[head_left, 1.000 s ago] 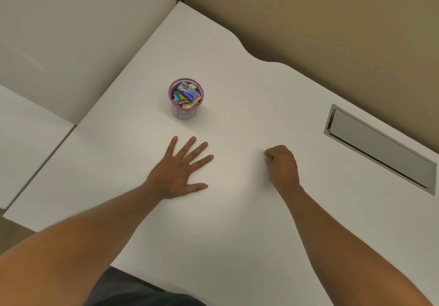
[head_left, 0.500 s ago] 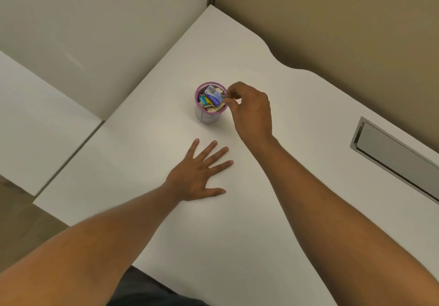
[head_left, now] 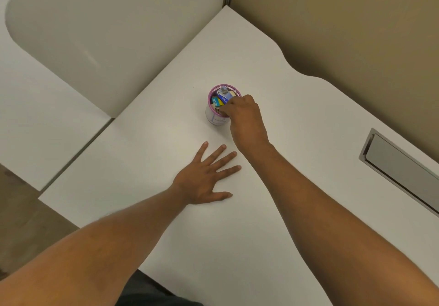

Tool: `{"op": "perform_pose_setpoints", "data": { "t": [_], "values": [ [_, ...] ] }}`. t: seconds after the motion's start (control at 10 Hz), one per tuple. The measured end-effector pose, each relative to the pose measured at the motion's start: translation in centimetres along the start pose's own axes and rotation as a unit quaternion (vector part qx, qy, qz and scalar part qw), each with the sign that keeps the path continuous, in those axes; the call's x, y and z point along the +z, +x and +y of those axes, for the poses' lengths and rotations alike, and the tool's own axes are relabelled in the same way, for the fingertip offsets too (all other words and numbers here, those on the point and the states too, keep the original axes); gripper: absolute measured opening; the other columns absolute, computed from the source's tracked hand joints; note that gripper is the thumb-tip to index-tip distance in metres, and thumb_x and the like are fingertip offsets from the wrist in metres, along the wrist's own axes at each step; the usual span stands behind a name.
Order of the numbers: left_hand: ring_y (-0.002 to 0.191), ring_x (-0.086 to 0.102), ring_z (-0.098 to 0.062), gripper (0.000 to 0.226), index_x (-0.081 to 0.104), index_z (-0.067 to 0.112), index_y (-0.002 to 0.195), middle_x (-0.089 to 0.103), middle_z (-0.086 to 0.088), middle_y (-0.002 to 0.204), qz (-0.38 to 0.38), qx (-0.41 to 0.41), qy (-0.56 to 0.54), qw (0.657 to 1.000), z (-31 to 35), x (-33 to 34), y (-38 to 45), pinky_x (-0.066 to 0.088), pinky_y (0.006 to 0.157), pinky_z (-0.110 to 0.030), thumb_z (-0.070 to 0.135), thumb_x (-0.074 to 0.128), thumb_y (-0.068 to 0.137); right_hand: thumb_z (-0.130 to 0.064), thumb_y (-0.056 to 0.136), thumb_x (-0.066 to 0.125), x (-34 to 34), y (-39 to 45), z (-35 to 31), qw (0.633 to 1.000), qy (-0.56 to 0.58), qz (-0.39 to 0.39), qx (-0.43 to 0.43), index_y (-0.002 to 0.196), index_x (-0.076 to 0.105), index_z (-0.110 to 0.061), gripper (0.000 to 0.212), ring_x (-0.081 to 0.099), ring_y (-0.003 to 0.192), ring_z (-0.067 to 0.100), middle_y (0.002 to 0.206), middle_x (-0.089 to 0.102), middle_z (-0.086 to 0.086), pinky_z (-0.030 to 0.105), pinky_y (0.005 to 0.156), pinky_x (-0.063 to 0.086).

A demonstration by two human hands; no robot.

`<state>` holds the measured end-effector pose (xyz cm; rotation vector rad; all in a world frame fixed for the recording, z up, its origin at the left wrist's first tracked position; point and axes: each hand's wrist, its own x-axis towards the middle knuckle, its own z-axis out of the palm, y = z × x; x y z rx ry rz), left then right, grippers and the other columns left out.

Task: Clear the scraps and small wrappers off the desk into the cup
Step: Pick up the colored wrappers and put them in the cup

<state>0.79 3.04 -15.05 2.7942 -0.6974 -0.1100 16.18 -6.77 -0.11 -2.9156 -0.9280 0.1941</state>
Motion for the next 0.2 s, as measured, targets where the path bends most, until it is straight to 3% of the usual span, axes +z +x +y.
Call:
{"op": "perform_pose_setpoints", "data": {
  "t": [0.1, 0.2],
  "values": [
    [0.167, 0.000, -0.028, 0.084, 0.005, 0.043, 0.168, -0.002, 0.006, 0.180, 0.000, 0.003, -0.002, 1.000, -0.05, 0.02, -0.05, 0.003, 0.130, -0.069, 0.084, 0.026, 0.097, -0.016, 0.091, 0.072, 0.12, 0.13, -0.21, 1.000, -0.002, -0.014, 0.015, 0.132, 0.067, -0.017, 0.041, 0.053, 0.121, 0.031, 0.129, 0.067, 0.008, 0.037, 0.096, 0.053],
    [0.167, 0.000, -0.028, 0.083, 0.005, 0.043, 0.168, -0.001, 0.005, 0.180, -0.009, 0.000, -0.011, 1.000, 0.23, -0.53, -0.02, 0.004, 0.130, -0.069, 0.084, 0.025, 0.097, -0.003, 0.092, 0.063, -0.32, -0.43, -0.54, 0.997, 0.058, 0.033, 0.036, 0.130, 0.069, -0.012, 0.039, 0.056, 0.118, 0.031, 0.126, 0.070, 0.011, 0.035, 0.095, 0.053]
  ]
}}
